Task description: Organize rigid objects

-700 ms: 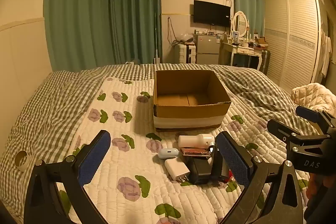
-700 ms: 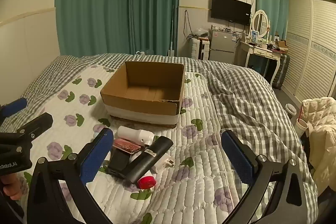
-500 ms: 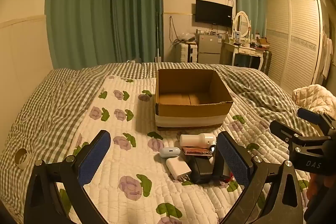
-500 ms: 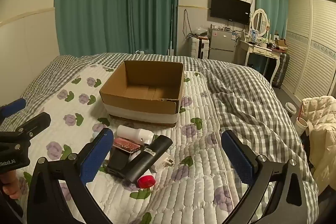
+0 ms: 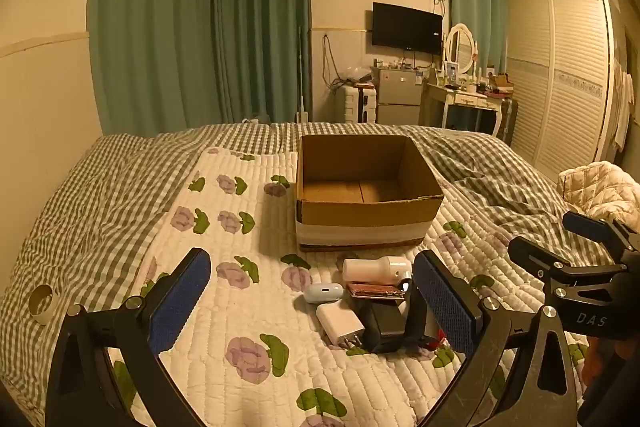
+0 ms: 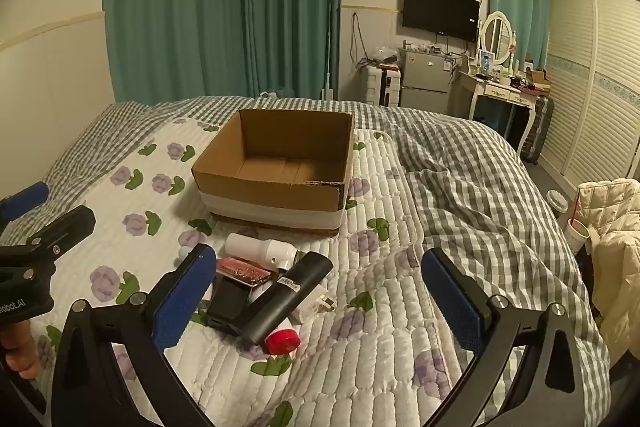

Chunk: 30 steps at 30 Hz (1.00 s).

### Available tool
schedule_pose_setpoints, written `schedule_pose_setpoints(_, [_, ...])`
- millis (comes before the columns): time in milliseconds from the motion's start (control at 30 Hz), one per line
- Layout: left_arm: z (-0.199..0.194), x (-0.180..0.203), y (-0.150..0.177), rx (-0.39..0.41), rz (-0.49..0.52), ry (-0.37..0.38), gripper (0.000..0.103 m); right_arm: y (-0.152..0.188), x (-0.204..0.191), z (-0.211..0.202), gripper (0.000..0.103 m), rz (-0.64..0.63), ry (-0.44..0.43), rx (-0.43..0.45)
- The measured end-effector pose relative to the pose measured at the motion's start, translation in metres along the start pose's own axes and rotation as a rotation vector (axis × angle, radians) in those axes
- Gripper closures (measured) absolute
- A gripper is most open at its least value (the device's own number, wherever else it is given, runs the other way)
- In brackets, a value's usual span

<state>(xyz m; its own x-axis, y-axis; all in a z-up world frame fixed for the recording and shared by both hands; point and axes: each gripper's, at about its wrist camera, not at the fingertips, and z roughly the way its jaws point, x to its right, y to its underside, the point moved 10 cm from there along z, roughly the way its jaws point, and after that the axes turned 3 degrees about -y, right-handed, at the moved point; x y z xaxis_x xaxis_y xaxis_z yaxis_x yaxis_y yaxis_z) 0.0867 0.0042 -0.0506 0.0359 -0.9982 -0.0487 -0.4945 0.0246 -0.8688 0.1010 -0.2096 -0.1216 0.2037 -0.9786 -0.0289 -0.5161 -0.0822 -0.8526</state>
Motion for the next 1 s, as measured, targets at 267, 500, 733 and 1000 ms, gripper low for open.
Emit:
schedule_pose_setpoints(267, [0.0020,-0.0018,0.0018,-0.007,-0.001,-0.011,0.000,0.0024,-0.0025,0.0028,0.000,-0.001,-0.007,-0.014])
schedule_pose_setpoints(500, [0.0020,-0.0019,0.0023,-0.008,0.000,-0.013,0.000,0.0026,-0.0040,0.0031,0.000,-0.004,-0.011,-0.019])
schedule_pose_setpoints(733, [0.0028,-0.0023,0.0032,-0.011,0.004,-0.016,0.000,0.0045,-0.0046,0.0039,0.000,0.003,-0.017,-0.024])
schedule_pose_setpoints(1000, [0.0032,-0.0023,0.0034,-0.012,0.004,-0.015,0.000,0.0057,-0.0048,0.0046,0.000,-0.002,-0.021,-0.026])
